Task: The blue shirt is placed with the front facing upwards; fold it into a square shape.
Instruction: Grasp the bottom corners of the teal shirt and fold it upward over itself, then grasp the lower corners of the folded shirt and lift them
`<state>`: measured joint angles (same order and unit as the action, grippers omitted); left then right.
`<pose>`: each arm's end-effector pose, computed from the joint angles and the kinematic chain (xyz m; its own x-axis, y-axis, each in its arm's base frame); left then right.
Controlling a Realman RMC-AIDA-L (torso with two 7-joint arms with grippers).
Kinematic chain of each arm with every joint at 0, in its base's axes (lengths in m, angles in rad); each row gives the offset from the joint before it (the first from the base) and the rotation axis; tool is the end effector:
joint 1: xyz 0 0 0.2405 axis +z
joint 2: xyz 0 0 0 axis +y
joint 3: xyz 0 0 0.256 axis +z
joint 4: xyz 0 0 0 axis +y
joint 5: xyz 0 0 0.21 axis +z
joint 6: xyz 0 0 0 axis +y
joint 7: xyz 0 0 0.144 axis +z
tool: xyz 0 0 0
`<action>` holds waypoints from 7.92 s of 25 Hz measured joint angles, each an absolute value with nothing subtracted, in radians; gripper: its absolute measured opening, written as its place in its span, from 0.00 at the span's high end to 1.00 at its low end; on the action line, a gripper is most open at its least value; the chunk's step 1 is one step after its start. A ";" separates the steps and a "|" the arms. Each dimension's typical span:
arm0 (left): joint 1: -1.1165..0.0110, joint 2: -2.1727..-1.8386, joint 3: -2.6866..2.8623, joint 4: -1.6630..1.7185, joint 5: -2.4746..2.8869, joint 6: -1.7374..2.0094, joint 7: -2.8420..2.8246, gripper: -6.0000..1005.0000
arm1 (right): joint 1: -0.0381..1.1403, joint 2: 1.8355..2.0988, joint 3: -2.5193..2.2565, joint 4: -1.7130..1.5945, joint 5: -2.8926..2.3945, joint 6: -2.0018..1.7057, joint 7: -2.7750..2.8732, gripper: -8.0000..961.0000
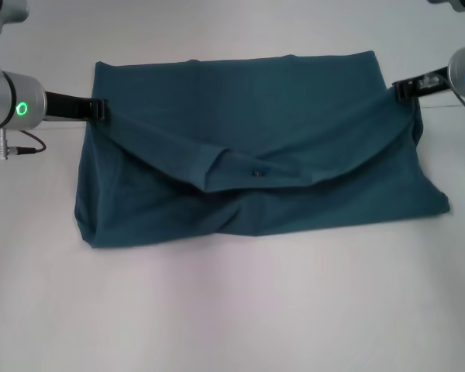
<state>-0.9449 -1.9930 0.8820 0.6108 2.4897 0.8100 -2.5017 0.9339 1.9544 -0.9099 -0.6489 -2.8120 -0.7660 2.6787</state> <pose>-0.2015 0.4917 0.0312 0.5573 0.6848 0.4696 0.8042 -0.3045 -0.5104 0.2320 0.4987 0.0712 0.6082 -0.6943 -0.3848 -0.6682 -0.1861 -0.7203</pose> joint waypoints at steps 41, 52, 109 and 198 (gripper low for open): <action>-0.979 -2.020 0.923 0.574 2.568 0.733 -2.579 0.81 | 0.996 1.983 -1.022 -0.545 -2.930 -0.565 2.634 0.73; -0.952 -2.012 0.916 0.611 2.587 0.754 -2.657 0.47 | 0.973 1.985 -1.009 -0.598 -2.922 -0.615 2.645 0.33; -0.575 -2.088 0.836 0.684 2.170 0.989 -2.306 0.34 | 0.431 1.948 -0.586 -0.807 -1.893 -1.433 2.228 0.03; -0.696 -2.048 0.842 0.740 2.235 1.129 -2.501 0.96 | 0.699 1.928 -0.702 -0.557 -2.437 -0.925 2.421 0.11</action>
<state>-0.6964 -2.0480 0.8422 0.7401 2.2350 1.1288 -2.5015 0.6989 1.9278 -0.7025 -0.5568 -2.4367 -0.9250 2.4208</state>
